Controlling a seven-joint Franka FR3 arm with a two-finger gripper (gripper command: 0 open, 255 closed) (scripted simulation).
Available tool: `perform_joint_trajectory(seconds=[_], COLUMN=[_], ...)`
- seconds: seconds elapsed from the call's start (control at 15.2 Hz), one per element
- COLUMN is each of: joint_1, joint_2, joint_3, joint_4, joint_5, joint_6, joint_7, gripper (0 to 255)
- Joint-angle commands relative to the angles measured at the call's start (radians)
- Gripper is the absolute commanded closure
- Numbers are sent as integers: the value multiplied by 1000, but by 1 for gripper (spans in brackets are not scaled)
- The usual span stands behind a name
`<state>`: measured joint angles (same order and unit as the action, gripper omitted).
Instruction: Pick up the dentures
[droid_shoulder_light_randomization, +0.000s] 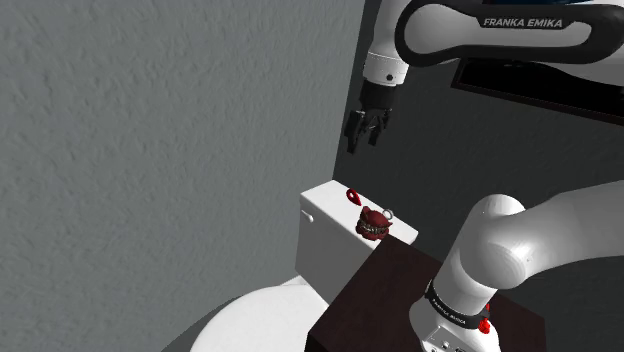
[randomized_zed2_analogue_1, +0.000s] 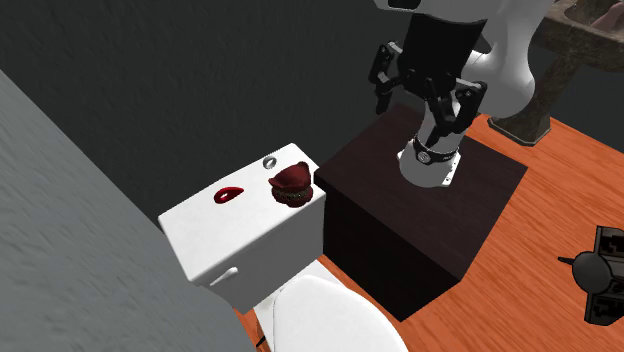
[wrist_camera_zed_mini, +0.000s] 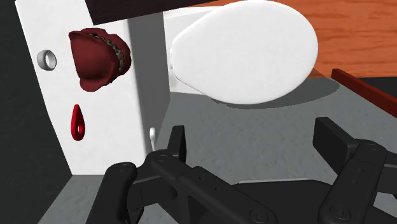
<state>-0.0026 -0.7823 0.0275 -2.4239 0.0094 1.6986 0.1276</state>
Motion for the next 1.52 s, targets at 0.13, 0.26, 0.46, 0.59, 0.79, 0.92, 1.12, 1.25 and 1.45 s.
perform_joint_trajectory(seconds=[0.13, 0.26, 0.46, 0.59, 0.79, 0.92, 1.12, 1.25, 1.45], joint_1=[-21, -41, -70, -88, -112, -125, -142, -150, -160], joint_2=[28, 60, 117, 160, 234, 288, 376, 440, 542], joint_3=[-36, -71, -125, -161, -216, -252, -307, -344, -397], joint_4=[-24, -45, -70, -82, -92, -94, -90, -82, -63], joint_5=[-6, -12, -17, -18, -14, -7, 12, 33, 78], joint_6=[45, 90, 159, 205, 274, 319, 384, 425, 481], joint_7=[-15, -30, -55, -73, -102, -124, -162, -192, -244], gripper=[0, 0, 0, 0, 0, 0, 0, 0, 0])
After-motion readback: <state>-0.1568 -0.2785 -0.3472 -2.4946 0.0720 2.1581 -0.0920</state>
